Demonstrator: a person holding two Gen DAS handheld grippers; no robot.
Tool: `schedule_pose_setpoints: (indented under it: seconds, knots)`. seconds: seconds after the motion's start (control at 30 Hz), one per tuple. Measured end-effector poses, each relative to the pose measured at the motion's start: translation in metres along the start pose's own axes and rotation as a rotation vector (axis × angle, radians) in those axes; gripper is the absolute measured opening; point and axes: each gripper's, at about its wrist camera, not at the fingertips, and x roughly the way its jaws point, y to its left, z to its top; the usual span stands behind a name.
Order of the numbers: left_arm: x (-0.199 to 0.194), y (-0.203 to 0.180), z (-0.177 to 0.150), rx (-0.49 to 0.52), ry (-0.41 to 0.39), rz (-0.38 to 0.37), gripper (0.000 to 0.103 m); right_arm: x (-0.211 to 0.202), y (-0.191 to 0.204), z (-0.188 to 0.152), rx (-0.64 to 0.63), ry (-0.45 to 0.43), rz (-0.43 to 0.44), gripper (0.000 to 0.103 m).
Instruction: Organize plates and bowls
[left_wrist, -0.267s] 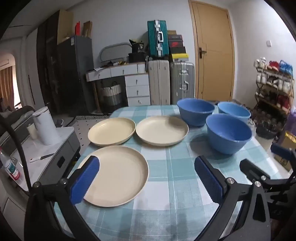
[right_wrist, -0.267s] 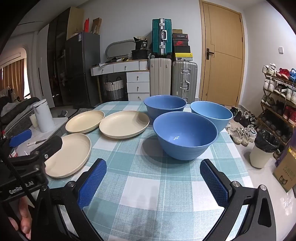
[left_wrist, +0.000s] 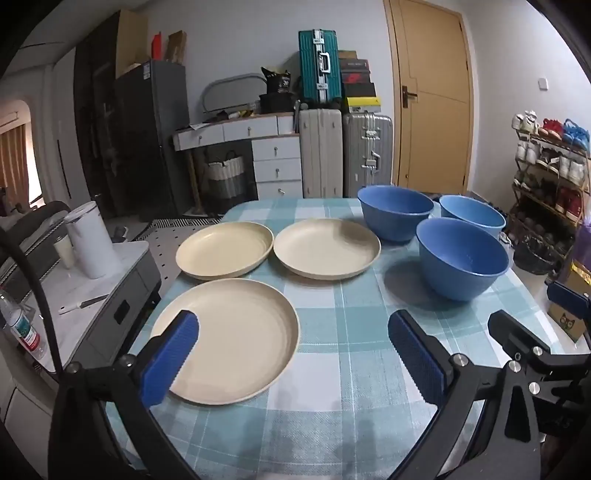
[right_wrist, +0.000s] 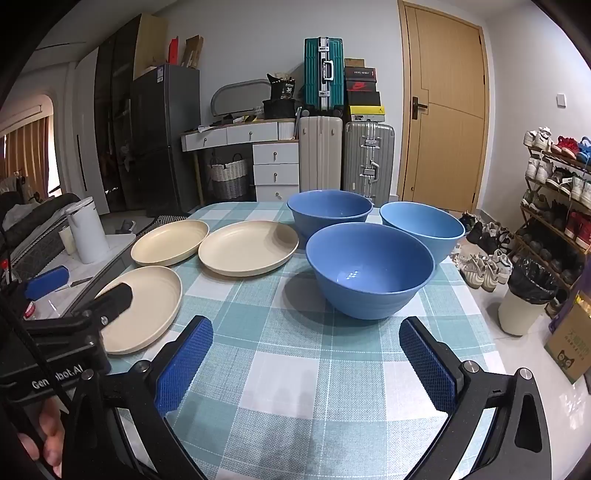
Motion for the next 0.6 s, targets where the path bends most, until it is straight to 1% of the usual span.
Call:
schedule_pose_setpoints:
  seconds: [0.03,0.1,0.17,0.27,0.33,0.5,0.6]
  knots:
    - [-0.001,0.000,0.000,0.009,-0.002,-0.003,0.103,0.000,0.000,0.000,0.000,0.000,0.000,0.103]
    - [-0.007,-0.001,-0.001,0.027,-0.029,0.028,0.103,0.000,0.000,0.000,0.000,-0.003,-0.002,0.103]
    - [-0.010,0.005,0.000,0.011,-0.044,0.035,0.103,0.000,-0.001,0.000,0.003,-0.006,-0.003,0.103]
    - [-0.007,0.010,0.000,0.006,-0.021,0.012,0.103,0.001,-0.002,0.000,0.010,-0.010,-0.005,0.103]
    - [-0.002,0.006,0.000,0.014,-0.005,0.021,0.103,-0.002,-0.002,0.000,0.013,-0.013,-0.005,0.103]
    - [-0.008,0.004,-0.003,0.005,-0.043,0.045,0.103,-0.005,-0.004,0.001,0.020,-0.023,-0.003,0.103]
    - [-0.009,0.005,-0.003,0.009,-0.042,0.030,0.103,-0.006,-0.005,0.002,0.019,-0.024,-0.006,0.103]
